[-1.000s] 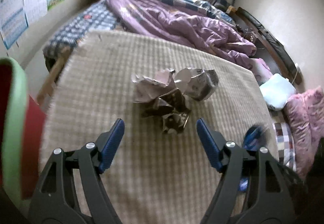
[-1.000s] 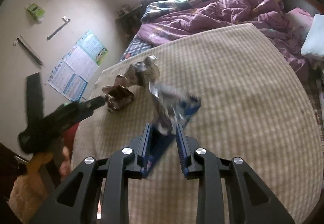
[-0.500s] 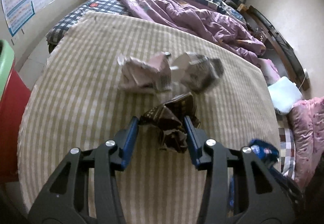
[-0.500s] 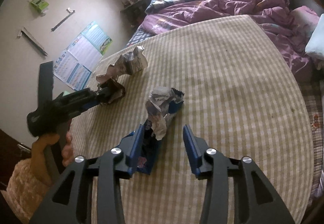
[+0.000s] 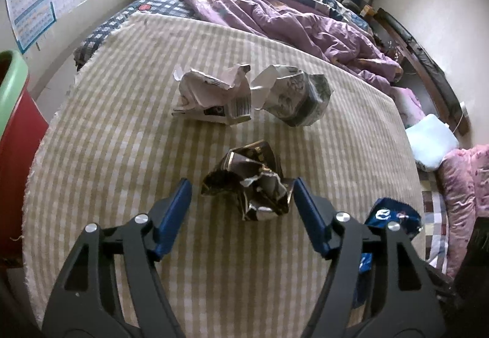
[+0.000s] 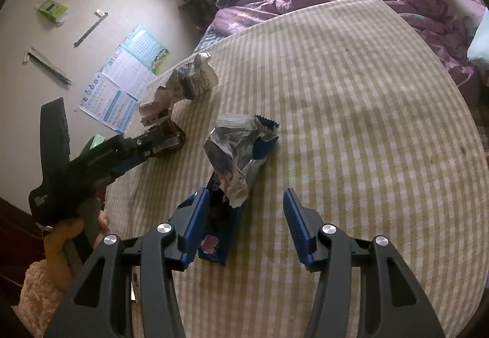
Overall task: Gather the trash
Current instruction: 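Grasp the crumpled dark foil wrapper with the left tool while the right tool holds the blue wrapper, then carry the foil wrapper over the bucket with the left tool while the right tool carries the blue wrapper there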
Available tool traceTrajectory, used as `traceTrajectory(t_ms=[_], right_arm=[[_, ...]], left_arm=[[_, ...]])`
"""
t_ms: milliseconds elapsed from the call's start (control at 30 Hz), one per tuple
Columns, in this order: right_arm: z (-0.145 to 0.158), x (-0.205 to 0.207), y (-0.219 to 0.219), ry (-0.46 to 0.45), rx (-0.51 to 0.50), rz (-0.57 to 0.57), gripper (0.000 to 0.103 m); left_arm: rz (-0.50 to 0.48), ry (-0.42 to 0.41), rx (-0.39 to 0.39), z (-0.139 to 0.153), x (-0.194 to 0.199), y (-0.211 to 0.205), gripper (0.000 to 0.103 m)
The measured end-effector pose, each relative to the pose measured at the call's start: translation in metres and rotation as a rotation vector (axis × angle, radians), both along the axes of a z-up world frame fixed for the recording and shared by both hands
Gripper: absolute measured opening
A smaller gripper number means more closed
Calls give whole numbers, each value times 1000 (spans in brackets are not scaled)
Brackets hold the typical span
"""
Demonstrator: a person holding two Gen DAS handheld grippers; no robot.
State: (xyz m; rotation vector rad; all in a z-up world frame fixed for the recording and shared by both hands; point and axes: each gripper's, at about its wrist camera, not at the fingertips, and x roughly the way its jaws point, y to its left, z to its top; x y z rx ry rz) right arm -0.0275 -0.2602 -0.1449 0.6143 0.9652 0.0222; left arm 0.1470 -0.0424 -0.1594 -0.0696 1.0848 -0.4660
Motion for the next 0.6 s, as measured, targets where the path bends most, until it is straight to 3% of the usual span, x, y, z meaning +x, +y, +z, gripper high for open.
traceTrajectory(t_ms=[133, 600], right_arm=[[-1, 2, 3, 5, 4, -1, 51], [-6, 27, 21, 24, -32, 0, 53]], left_arm=[[-16, -4, -4, 0, 0, -1, 59], [-3, -126, -29, 46, -45, 26, 57]])
